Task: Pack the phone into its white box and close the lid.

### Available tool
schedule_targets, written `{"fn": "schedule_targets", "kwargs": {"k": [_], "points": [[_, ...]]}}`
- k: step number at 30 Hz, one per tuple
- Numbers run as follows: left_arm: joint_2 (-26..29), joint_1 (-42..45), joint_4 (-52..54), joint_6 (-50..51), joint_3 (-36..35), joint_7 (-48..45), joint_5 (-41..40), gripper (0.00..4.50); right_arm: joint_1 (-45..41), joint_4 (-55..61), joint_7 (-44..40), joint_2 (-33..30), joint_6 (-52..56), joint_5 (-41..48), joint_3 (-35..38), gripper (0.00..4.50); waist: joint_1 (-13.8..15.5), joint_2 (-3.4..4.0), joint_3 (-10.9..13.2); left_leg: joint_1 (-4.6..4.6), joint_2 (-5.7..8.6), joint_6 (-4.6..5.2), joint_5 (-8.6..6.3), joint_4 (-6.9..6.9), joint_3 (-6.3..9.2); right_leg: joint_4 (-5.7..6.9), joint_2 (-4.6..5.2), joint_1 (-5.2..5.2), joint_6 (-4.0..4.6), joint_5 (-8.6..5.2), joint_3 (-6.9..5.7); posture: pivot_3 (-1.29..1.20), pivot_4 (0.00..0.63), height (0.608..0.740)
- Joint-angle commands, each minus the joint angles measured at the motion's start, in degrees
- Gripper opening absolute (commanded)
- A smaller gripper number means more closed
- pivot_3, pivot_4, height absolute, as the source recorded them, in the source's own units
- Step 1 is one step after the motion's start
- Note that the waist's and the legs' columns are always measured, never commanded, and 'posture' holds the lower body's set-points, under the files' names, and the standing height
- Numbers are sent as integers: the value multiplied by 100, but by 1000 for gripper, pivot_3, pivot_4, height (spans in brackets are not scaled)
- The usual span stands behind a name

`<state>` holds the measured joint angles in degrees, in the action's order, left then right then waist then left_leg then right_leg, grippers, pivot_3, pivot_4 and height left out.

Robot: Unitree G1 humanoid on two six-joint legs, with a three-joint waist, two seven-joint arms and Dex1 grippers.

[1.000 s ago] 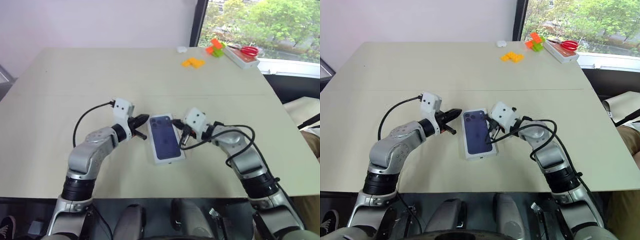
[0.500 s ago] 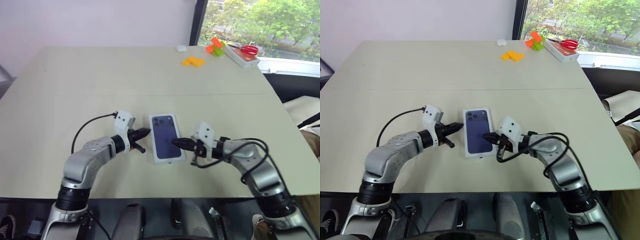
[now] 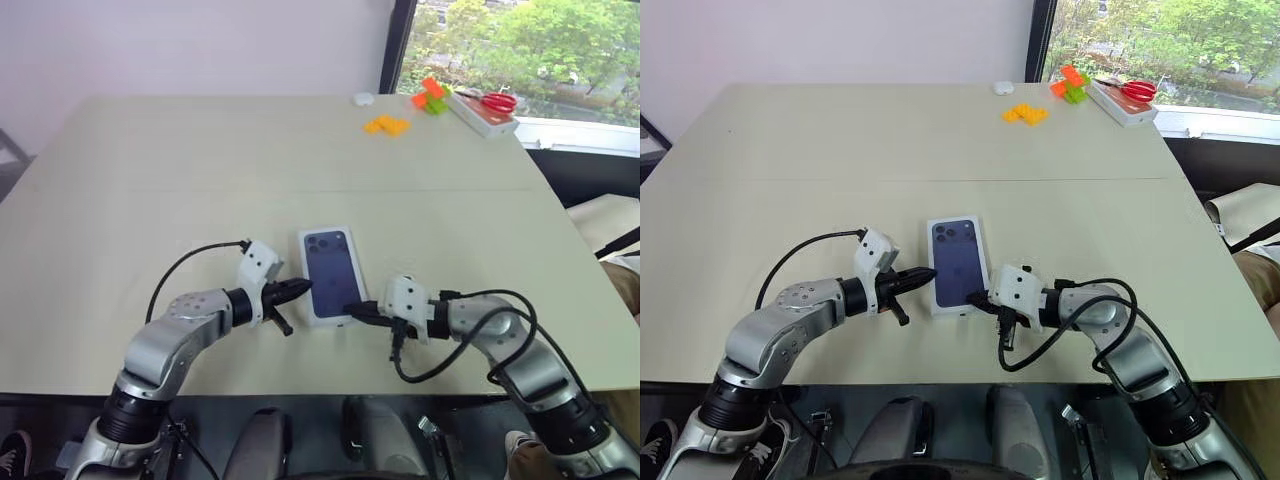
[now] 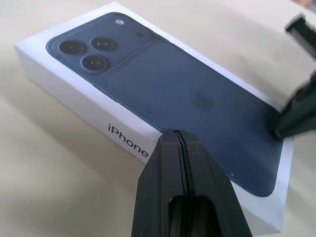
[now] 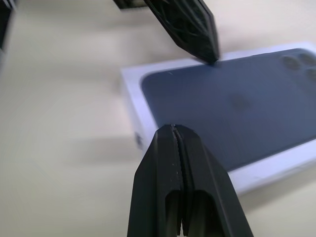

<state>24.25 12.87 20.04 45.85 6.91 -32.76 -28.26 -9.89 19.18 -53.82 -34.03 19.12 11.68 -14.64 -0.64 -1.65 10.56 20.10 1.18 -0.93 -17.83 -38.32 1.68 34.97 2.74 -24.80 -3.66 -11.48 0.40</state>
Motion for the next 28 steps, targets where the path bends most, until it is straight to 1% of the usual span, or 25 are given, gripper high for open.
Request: {"fn": "schedule_targets", "kwargs": {"k": [1,3,5,7,8,9,11,12,13,14,15,17,20,22,24,28], "points": [[-77,253,-86,-103,-387,41,-144,0,-371,280,175,271,568,703,460,56,-12,1,5,2,-1,0,0,-1,1,1,-1,-1,0,0,0,0,150,740],[76,397,-151,-109,-607,-57,-201,0,-618,190,233,384,889,1124,775,56,-15,0,8,6,-1,-1,1,-4,1,5,-3,-8,2,3,0,0,150,740],[369,506,-284,-81,-830,-303,-293,0,-884,4,261,384,1128,1427,1093,56,-16,2,9,7,-4,-1,1,-4,3,9,-7,-12,1,4,-1,0,150,740],[645,614,-533,-154,-1023,-569,-330,524,-1098,-199,195,345,1351,1762,1403,561,-11,3,9,7,-6,-1,1,-3,5,12,-10,-14,10,11,-4,0,150,740],[754,661,-664,-186,-1106,-669,-345,811,-1158,-290,164,297,1283,1730,1459,844,-11,3,9,11,-5,-1,1,0,7,10,-10,-17,20,18,-8,0,150,740],[856,707,-782,-206,-1187,-770,-366,1301,-1193,-378,116,240,1180,1655,1472,1309,-9,3,9,13,-5,-1,1,2,7,10,-9,-19,20,18,-9,0,150,740],[1059,838,-1181,-373,-1469,-886,-329,2317,-1242,-682,-39,72,793,1387,1454,2387,1,4,9,29,-3,-1,1,5,5,7,-5,-32,19,19,-9,0,150,740],[1171,885,-1380,-433,-1547,-910,-262,2732,-1264,-828,-118,-2,620,1299,1447,2750,3,3,10,34,0,0,0,5,4,6,-1,-36,17,19,-9,0,150,740],[1306,881,-1547,-583,-1562,-1039,-172,3363,-1289,-964,-228,-108,434,1207,1442,3374,-1,2,11,37,3,0,0,5,1,4,3,-39,12,22,-9,0,150,740],[1380,870,-1655,-700,-1578,-1137,-134,3842,-1307,-1073,-321,-189,283,1146,1449,3846,-3,4,13,40,3,0,0,5,-1,1,4,-40,4,27,-8,0,150,740],[1419,867,-1747,-807,-1624,-1223,-150,4414,-1335,-1174,-414,-259,190,1134,1477,4443,-6,6,14,39,5,1,-1,5,-4,0,6,-40,3,28,-7,0,150,740],[1584,837,-1898,-1042,-1785,-1490,-203,4469,-1448,-1508,-692,-523,-87,1073,1570,4485,-7,7,15,38,7,4,-2,6,-9,-1,8,-41,3,28,-4,0,150,740],[1787,812,-2037,-1200,-1996,-1812,-294,4469,-1513,-1822,-986,-758,-326,1102,1667,4485,-7,3,18,37,5,4,-2,6,-10,-1,9,-42,3,28,-3,0,150,740],[1947,779,-2128,-1318,-2056,-1983,-242,4469,-1515,-1938,-1102,-843,-432,1120,1728,4485,-8,3,18,37,1,4,-2,6,-7,0,4,-42,2,28,-4,0,150,740],[2084,747,-2186,-1430,-1986,-2064,-108,4469,-1533,-1993,-1207,-879,-234,1299,1808,4485,-17,4,19,35,-4,4,-2,8,-7,1,0,-43,3,28,-4,0,150,740],[2338,586,-2298,-1623,-2043,-2241,32,4469,-1619,-2373,-1257,-986,-438,1156,1936,4485,-17,5,20,33,-4,4,-2,7,-11,3,1,-42,3,28,-1,0,150,740]]}}
